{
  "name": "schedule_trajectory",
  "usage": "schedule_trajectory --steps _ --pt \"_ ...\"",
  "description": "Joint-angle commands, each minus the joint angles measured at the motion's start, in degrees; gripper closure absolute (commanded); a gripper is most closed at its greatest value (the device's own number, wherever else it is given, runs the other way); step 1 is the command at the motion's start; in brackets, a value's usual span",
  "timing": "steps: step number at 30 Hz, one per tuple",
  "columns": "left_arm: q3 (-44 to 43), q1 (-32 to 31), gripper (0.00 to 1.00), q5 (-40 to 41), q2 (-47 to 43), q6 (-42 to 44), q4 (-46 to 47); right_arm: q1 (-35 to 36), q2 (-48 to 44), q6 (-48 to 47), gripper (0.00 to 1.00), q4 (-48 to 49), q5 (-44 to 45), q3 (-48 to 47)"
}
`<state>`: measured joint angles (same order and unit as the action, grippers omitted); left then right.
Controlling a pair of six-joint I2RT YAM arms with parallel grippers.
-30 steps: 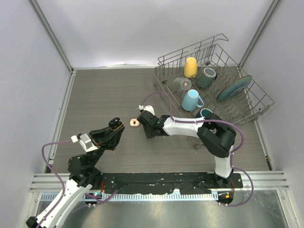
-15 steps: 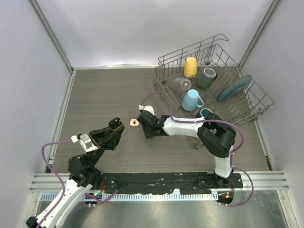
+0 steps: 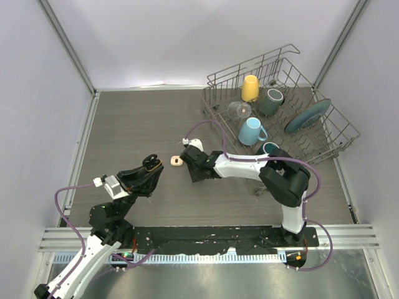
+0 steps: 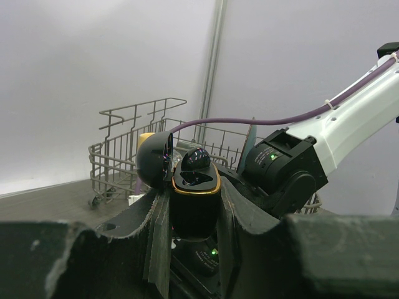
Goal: Insert the wireless bluetooth earbuds into the charging case
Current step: Pick up the earbud from the center of the board.
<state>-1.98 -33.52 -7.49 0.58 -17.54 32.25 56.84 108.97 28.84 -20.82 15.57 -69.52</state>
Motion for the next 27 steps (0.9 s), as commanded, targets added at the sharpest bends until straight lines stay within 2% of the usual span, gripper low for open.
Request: schedule_trajectory --steps 1,15,27 --pt "0.8 0.1 1.0 1.0 -3.0 0.5 1.1 0.3 -0.8 0.6 0.64 -6.1 0.7 1.4" --pt "0.8 0.1 1.0 1.2 -3.0 0.6 1.0 0.4 1.6 0.2 0.64 -4.4 -0.6 0.6" --pt "0.9 0.1 1.0 1.2 -3.0 0.6 0.9 0.4 2.0 -0.5 0.71 -4.2 -0.7 0.2"
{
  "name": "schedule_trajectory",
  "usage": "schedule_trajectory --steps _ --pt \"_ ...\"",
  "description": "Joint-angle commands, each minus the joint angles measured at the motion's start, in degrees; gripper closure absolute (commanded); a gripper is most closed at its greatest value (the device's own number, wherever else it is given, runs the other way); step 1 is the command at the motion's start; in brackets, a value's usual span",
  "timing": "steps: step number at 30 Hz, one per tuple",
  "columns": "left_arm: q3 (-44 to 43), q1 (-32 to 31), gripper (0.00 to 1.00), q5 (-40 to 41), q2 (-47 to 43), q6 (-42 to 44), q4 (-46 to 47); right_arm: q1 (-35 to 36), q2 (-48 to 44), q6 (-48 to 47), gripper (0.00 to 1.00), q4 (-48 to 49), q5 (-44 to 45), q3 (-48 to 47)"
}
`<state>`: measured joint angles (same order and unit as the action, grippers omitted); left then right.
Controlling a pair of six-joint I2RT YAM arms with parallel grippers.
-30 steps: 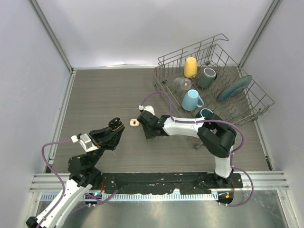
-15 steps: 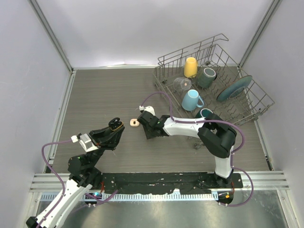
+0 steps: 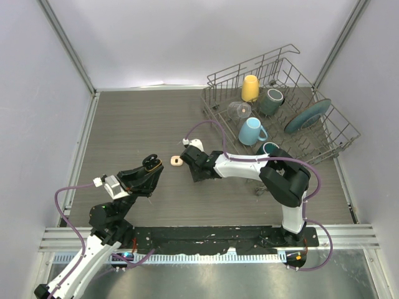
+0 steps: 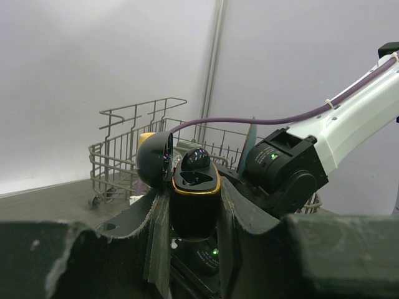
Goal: Insert the wireless bluetooth earbuds into the charging case
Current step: Pick up the earbud from the center of the board, then place the earbud in the charging case.
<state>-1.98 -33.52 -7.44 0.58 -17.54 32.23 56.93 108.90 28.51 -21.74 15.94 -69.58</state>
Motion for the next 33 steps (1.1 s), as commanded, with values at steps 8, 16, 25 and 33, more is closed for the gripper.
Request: schedule_trajectory --steps 8,16,25,33 --pt "0.7 0.1 1.0 1.0 -3.0 0.8 0.6 0.3 -3.2 -1.4 0.81 -1.0 0.1 2.3" --pt "0.8 0.1 1.0 2.1 -3.0 0.7 0.5 1.7 -19.4 -0.2 0.91 9.6 5.2 8.1" --pt "1.2 0.1 1.0 3.0 -3.0 0.7 0.6 7.4 -36.6 -2.5 0.99 26.6 20.0 14.7" --pt "3.3 0.1 1.0 3.5 -3.0 0.6 2.9 16.2 -42.5 -11.5 0.99 52.9 23.1 22.1"
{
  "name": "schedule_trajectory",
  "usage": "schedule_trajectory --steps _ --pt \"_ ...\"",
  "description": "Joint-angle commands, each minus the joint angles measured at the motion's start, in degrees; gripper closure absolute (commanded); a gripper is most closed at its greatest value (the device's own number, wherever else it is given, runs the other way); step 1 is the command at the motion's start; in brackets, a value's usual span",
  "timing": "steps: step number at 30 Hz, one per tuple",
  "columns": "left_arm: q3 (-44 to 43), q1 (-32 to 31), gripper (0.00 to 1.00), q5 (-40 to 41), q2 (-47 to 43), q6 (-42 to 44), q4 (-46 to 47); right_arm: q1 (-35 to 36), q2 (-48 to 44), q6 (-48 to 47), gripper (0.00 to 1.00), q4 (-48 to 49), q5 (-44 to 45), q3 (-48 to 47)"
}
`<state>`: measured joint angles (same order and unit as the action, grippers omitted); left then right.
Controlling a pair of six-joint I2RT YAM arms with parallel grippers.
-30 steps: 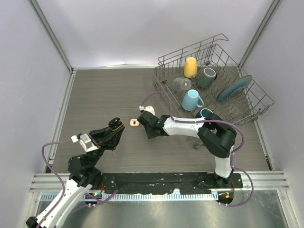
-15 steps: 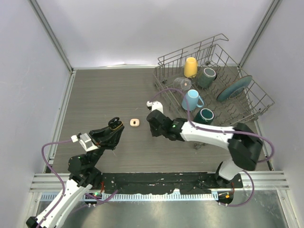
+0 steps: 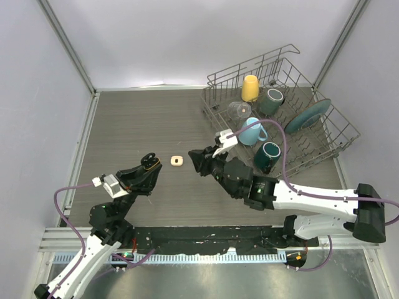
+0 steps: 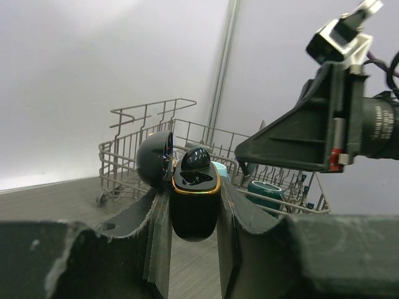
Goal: Insert the wireless bluetooth earbuds into the charging case
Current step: Place the earbud in the charging case.
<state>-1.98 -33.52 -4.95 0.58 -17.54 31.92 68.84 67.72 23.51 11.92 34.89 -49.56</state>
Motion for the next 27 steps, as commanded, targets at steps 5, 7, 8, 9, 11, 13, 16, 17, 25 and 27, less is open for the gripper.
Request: schedule_trajectory --steps 5,7,8,9,11,13,16,17,25,27 --pt "4.3 0.1 1.0 -0.1 -2.8 1.7 4.6 7.5 1.7 -12.1 0.99 31.3 -0.5 0.9" --pt "4.9 0.1 1.0 -0.7 -2.6 2.4 5.6 8.7 2.7 -12.6 0.99 34.0 -1.9 0.3" --pt "5.0 0.1 1.0 -0.8 -2.5 2.7 5.7 9.0 3.1 -13.2 0.99 35.0 -3.2 -0.2" --pt "5.1 0.1 1.0 -1.5 -2.3 2.9 5.7 9.4 4.2 -13.8 0.99 36.8 -3.8 -0.4" --pt "5.1 0.1 1.0 -2.1 -1.6 3.6 5.8 9.6 5.1 -14.2 0.99 37.2 -6.2 -1.7" --pt "5.2 0.1 1.0 -2.9 -0.8 3.7 6.7 9.8 6.7 -14.4 0.99 36.9 -7.9 -3.2" --pt "5.5 0.1 1.0 -3.7 1.6 3.9 8.2 10.0 8.2 -14.2 0.99 36.4 -10.0 -5.0" --pt "5.4 0.1 1.0 -3.8 2.4 4.0 8.6 10.0 8.6 -14.2 0.99 36.0 -10.4 -5.5" --pt "5.6 0.1 1.0 -4.6 4.2 4.2 10.2 10.2 11.3 -13.7 0.99 31.9 -14.1 -9.9" --pt "5.6 0.1 1.0 -4.6 4.2 4.4 10.2 10.2 11.9 -13.7 0.99 31.1 -14.2 -10.2"
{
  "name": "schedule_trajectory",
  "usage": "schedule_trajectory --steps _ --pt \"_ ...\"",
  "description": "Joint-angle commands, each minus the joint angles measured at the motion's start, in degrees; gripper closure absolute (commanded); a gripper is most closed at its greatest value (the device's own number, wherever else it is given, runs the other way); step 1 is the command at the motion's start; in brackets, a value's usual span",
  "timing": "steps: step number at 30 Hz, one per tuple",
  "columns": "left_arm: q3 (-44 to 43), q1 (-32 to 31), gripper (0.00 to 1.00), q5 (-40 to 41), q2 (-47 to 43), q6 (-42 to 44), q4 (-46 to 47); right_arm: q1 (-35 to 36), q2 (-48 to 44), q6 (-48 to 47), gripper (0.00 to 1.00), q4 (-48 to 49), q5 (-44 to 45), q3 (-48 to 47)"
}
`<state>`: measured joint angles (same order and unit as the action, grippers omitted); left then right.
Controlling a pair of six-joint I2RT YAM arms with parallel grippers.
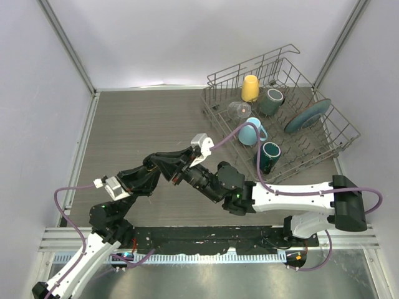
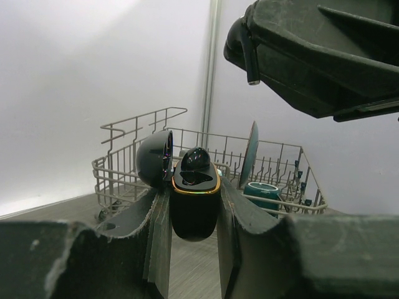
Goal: Insert the wireless bluetooth earbuds into the charging case
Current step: Place the earbud in the charging case.
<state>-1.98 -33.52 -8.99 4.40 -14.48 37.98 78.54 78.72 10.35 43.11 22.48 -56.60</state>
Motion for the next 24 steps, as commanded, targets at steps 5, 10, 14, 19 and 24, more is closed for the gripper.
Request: schedule_trajectory --steps 5,10,14,19,24 --pt "5.6 0.1 1.0 -0.9 -0.2 1.3 4.1 0.5 2.8 -0.5 0.99 -1.8 -1.7 -4.6" --pt "5.6 0.1 1.0 -1.6 -0.2 1.1 4.2 0.5 4.1 -0.4 0.99 -4.0 -1.8 -6.1" --pt "5.6 0.1 1.0 -1.8 -0.3 1.2 4.3 0.5 4.3 -0.9 0.99 -4.4 -1.8 -6.4" --pt "5.6 0.1 1.0 -1.9 -0.1 1.2 4.6 0.5 4.9 -1.3 0.99 -5.1 -1.7 -6.8" --pt "5.6 0.1 1.0 -1.7 -0.1 0.9 5.4 0.5 5.2 -1.2 0.99 -6.3 -1.4 -6.9"
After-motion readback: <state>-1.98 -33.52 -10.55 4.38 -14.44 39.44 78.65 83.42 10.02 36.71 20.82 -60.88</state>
